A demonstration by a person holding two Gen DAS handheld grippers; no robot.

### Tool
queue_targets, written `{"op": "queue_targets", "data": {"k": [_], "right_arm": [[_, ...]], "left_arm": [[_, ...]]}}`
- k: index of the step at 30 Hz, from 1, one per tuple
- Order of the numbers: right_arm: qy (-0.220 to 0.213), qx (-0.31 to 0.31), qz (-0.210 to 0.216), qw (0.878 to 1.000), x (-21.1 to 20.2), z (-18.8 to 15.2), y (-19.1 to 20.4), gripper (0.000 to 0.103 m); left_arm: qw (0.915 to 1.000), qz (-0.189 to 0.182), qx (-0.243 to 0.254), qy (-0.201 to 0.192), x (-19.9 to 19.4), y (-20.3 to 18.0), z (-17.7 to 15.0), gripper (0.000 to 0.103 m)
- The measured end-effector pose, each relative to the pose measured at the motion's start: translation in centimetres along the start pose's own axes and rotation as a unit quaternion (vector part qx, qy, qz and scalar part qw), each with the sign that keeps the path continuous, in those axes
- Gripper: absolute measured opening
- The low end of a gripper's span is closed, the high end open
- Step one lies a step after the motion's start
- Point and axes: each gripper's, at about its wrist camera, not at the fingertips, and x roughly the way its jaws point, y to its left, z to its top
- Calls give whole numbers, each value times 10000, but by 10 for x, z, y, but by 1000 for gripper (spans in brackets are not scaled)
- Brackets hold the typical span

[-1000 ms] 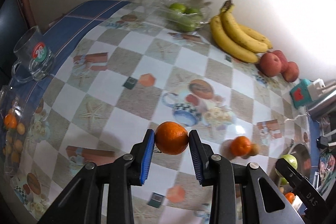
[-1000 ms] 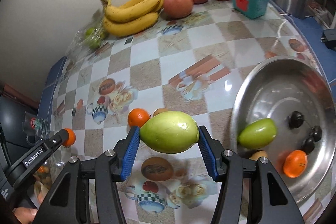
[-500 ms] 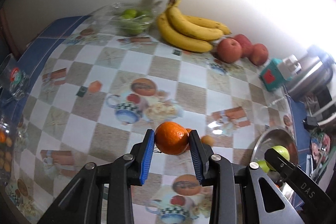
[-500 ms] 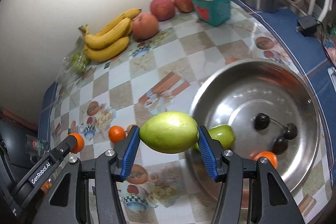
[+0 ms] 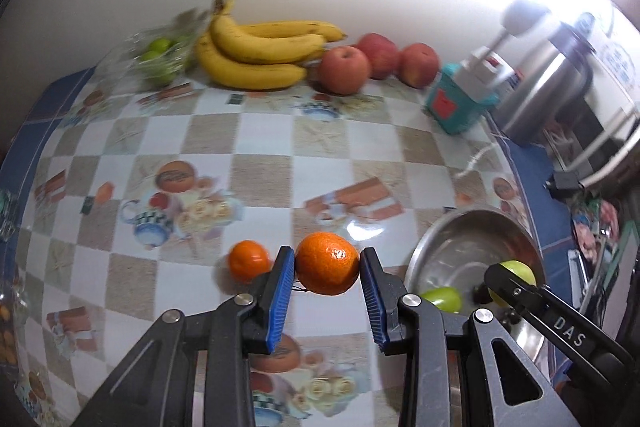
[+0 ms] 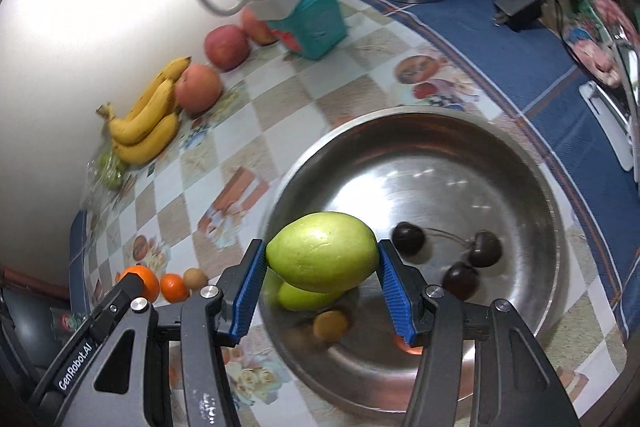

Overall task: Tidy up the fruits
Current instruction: 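Carry the orange with the left tool while the right tool carries the pear over the bowl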

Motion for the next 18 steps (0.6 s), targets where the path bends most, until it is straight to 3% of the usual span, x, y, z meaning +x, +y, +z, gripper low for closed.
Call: {"op": "queue_targets", "data": {"k": [12,18], "right_arm": [[-205,445,-63,9988,-11,12,-41,57],[-504,726,-241,9958,-18,19,-62,57]], "left_arm": [[9978,-276,592,98,17,-54,0,36],[9951,-398,900,93,27,-78,-3,36]]}}
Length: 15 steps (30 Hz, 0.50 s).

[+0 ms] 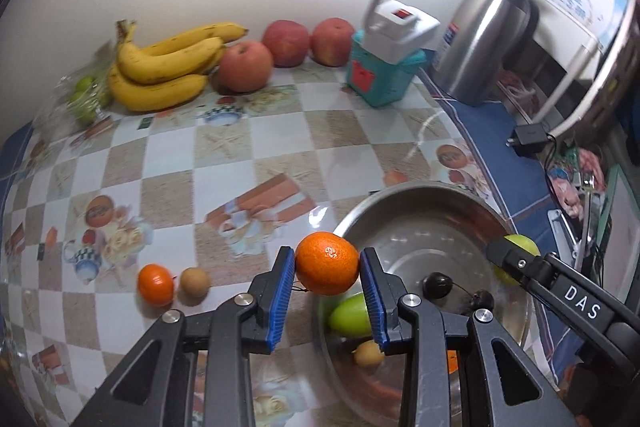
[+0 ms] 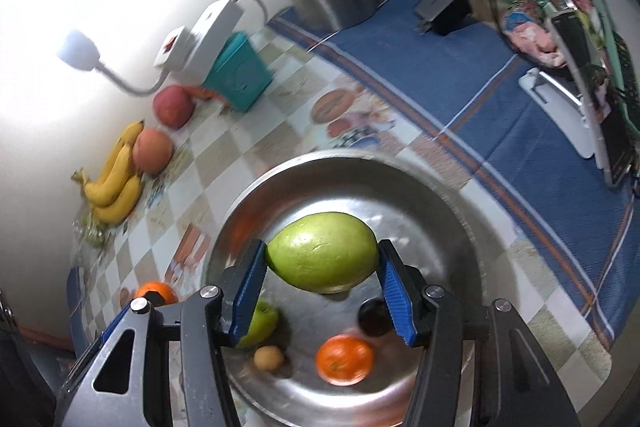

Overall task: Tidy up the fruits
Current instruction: 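Carry the orange with the left tool while the right tool carries the pear over the bowl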

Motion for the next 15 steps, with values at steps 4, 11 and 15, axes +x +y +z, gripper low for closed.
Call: {"op": "queue_targets", "data": {"k": [4,11,15], "right_arm": [[-25,56,11,10000,6,4,-6,57],[55,156,-101,9998,25,4,-15,58],[51,212,-185,9996,32,4,-21,58]], "left_arm": [[9998,-66,207,0,9,-15,1,36],[9991,-150,394,-4,24,-30,-1,36],[9988,-221,442,-14,30,-34,-2,36]]}}
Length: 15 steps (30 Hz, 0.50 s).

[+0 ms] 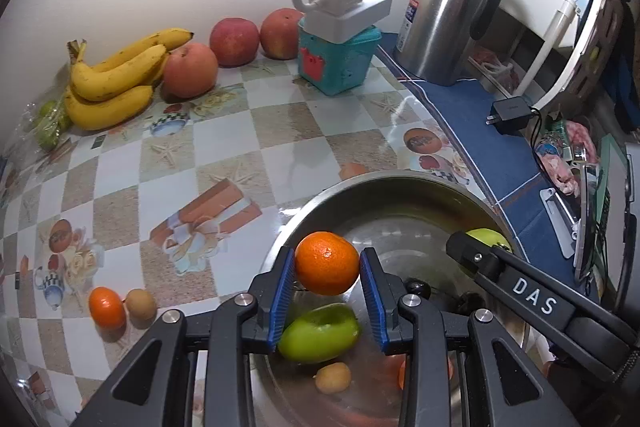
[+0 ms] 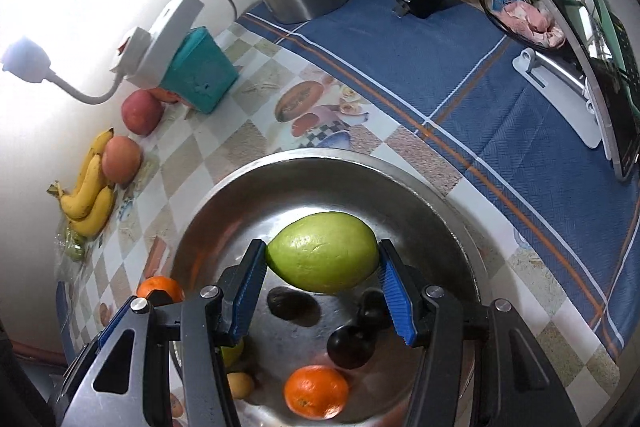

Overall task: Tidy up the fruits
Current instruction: 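Carry the orange with the left tool while the right tool carries the pear over the bowl, then open the right tool releasing the pear while the left tool releases its orange into the bowl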

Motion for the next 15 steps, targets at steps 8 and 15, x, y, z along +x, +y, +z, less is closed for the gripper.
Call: {"op": "queue_targets", "data": {"k": [8,15], "right_arm": [[-89,72,-60,9999,9,1,-4,58],[-7,41,-147,9999,15,0,-3,58]], "left_arm": [[9999,-75,19,120,14,-7,-2,36],[9997,-92,5,243,22,-7,-4,36]]}}
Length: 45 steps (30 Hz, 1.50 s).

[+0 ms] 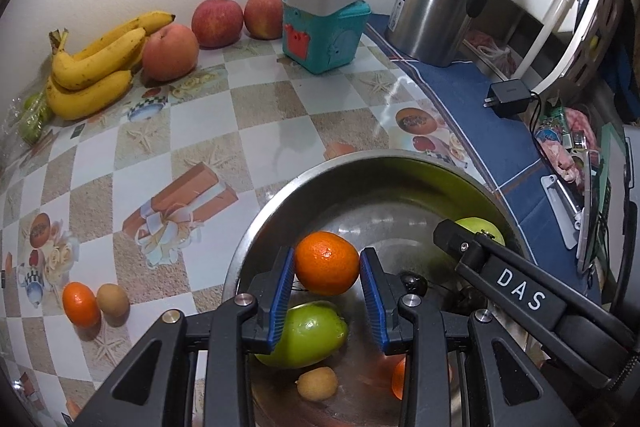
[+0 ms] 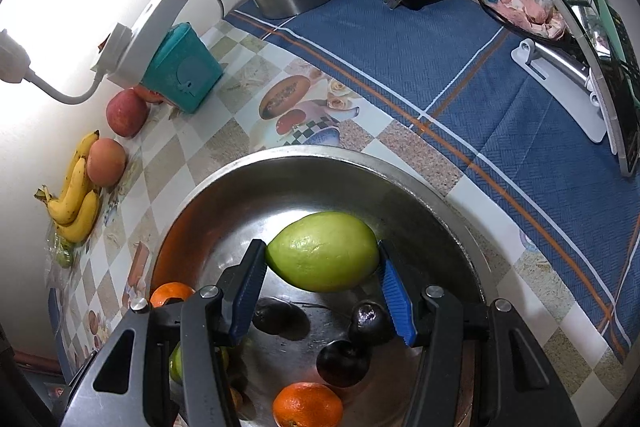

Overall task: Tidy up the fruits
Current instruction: 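Open the right tool releasing the pear while the left tool releases its orange into the bowl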

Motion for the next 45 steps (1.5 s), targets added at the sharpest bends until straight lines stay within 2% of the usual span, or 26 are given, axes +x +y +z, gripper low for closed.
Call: {"op": "queue_targets", "data": {"k": [12,27,38,45], "right_arm": [[138,-128,-182,9997,11,-4,4,58],[171,-277,-320,9990,11,-3,10,58],[-188,-503,-264,9982,-22,4,23,61],[-231,-631,-306,9973,-39,4,29,61]], "left_arm": [[9998,-11,-59,171,11,1,-4,36],[9999,-45,-78,143,8,2,-3,37],[9993,-200,-317,-10,-14,14,4,37],[9979,-78,-646,19,-27,34,5,37]]}}
